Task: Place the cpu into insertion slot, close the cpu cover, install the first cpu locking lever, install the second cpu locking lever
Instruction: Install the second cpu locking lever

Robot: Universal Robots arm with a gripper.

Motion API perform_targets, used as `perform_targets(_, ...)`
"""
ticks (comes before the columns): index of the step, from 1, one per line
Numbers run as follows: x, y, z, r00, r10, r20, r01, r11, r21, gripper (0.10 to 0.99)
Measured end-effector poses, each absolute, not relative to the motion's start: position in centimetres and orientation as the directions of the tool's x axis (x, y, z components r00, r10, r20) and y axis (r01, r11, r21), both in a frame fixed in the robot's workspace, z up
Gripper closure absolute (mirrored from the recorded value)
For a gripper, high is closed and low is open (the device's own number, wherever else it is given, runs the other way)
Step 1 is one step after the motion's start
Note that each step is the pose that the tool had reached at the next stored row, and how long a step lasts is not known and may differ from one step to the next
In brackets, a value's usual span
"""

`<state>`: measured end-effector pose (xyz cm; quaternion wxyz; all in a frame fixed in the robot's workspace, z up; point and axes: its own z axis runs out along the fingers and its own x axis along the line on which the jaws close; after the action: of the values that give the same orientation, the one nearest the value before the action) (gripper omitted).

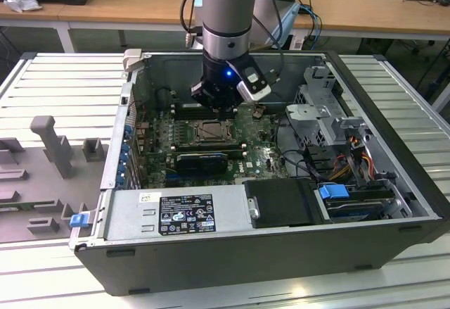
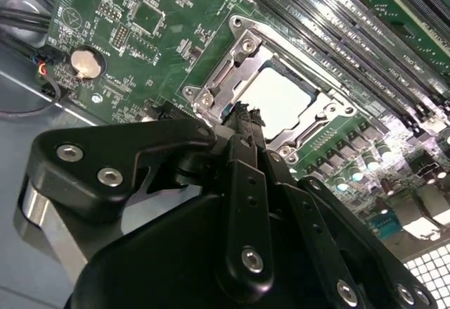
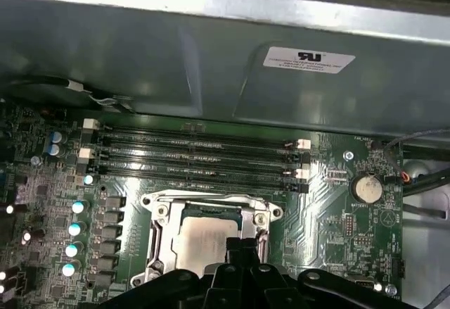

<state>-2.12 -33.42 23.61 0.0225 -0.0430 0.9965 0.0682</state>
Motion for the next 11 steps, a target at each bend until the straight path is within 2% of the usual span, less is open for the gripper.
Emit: perform_targets(11, -2.1, -33.9, 24.7, -0.995, -0.083, -0.051, -0.089, 0.987, 0.134, 0.980)
